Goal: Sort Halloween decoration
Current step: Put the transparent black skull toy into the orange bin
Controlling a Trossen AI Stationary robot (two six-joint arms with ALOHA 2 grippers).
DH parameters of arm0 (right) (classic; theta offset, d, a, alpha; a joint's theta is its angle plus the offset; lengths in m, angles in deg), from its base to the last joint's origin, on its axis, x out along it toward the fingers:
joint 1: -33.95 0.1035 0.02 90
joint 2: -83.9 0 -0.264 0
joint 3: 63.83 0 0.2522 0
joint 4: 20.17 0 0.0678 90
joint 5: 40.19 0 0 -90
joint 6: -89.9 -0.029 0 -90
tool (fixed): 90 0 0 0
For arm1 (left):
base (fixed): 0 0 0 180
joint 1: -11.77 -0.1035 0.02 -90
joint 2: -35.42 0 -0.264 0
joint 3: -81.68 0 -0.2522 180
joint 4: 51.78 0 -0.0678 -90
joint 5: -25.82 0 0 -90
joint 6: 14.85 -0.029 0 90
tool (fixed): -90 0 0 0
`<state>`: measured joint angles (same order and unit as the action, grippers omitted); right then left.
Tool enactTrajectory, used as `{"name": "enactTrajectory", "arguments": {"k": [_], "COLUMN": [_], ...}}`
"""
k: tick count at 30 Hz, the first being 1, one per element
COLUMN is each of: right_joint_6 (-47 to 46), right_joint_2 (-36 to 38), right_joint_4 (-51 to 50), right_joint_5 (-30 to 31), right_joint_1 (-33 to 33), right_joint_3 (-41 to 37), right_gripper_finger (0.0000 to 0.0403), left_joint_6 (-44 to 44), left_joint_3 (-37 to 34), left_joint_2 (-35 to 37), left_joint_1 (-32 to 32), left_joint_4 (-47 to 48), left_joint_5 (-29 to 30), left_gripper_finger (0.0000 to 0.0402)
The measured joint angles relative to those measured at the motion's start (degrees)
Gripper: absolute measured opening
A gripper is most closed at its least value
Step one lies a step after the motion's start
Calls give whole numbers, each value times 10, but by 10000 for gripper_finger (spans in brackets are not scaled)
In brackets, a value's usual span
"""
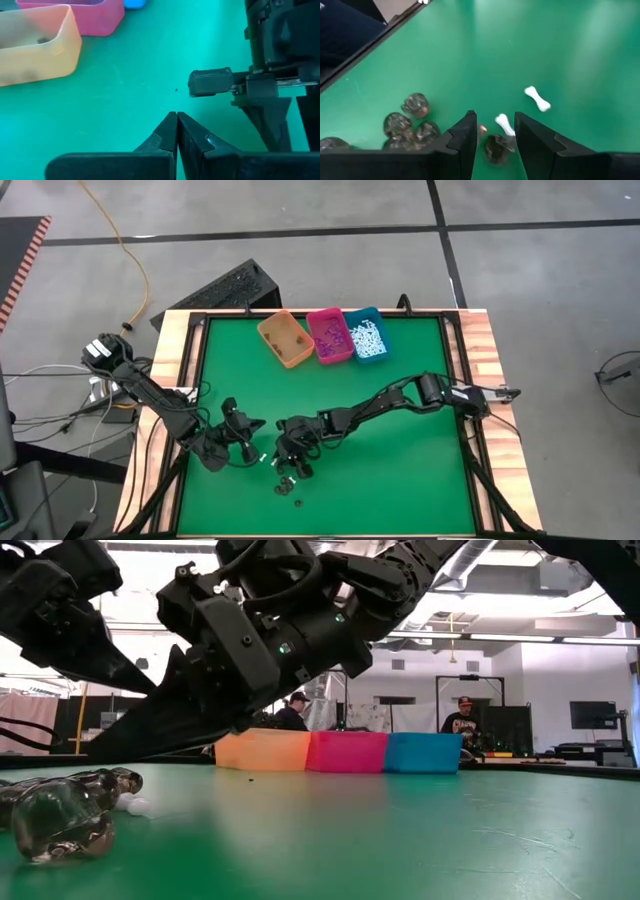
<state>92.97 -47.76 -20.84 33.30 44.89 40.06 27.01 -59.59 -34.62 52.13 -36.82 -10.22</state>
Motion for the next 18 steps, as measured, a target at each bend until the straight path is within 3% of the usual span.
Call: {"name": "enactTrajectory", "arguments": {"k": [14,18], "right_joint_6": [0,0], "right_joint_2": [-25,-24], "right_joint_4": [-21,-25], "right_joint_5": [33,37], "right_joint_1": [0,-4], "right_joint_3": [0,0], "right_gripper_finger": [162,146], "left_joint_6": [22,22], "left_joint_3": [0,0], "left_joint_2": [0,0], "left_joint_1": [14,14], "left_joint_4": [17,19], "left_joint_5": [19,20], "left_gripper_finger": [0,0]}}
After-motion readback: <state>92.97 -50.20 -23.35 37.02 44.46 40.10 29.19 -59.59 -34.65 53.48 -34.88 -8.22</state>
